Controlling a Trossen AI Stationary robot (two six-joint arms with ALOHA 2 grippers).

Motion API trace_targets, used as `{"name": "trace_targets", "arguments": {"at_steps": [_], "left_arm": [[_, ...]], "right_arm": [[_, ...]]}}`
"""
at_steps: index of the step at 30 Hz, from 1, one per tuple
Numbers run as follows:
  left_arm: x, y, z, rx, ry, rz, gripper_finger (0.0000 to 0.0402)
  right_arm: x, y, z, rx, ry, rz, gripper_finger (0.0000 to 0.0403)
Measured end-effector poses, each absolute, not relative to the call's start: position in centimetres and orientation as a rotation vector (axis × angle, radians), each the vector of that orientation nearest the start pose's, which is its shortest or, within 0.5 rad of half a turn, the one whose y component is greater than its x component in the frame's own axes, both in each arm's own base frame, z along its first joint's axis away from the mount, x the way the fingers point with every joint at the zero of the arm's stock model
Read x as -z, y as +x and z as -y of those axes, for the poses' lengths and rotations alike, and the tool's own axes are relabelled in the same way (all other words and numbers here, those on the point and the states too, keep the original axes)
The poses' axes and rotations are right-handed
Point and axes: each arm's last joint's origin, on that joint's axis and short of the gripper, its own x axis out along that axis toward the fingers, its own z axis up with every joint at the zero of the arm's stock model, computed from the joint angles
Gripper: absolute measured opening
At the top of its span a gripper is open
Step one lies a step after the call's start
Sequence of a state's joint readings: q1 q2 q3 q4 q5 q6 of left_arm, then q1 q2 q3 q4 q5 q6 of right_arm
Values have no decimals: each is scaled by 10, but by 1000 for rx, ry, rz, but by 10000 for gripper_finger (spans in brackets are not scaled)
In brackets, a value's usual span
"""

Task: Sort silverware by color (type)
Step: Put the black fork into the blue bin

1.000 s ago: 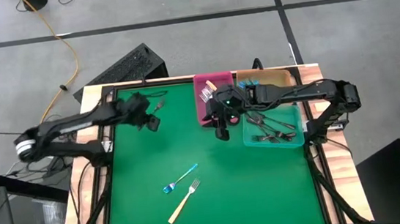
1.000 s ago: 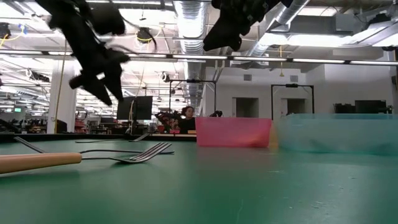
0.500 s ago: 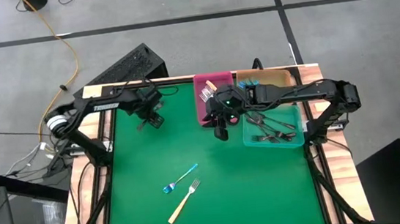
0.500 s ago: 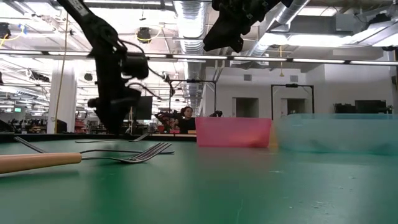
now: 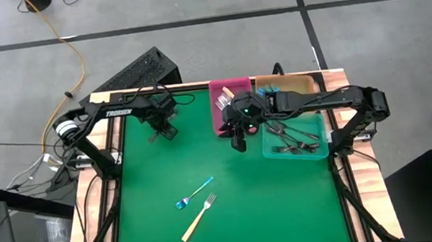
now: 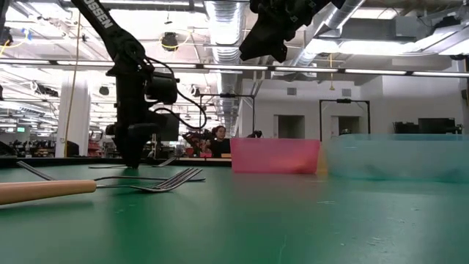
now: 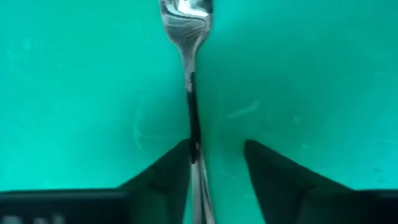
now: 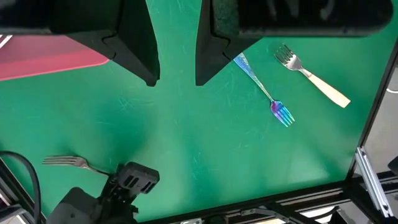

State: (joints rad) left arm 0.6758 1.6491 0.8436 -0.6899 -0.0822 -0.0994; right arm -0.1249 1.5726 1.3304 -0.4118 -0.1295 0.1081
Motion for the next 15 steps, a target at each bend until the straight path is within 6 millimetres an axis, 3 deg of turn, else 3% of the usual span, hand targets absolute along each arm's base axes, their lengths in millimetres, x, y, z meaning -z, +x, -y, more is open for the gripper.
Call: {"name": "trace_targets", "arguments": {"at_steps": [6, 15], "left_arm": [[-135, 201, -166, -678, -528, -1437, 21], [-143, 201, -164, -668, -520, -1384, 3]], "right_arm": [[-308, 347, 40, 31, 188, -649, 127], [-308, 347, 40, 37, 206, -649, 127]]}}
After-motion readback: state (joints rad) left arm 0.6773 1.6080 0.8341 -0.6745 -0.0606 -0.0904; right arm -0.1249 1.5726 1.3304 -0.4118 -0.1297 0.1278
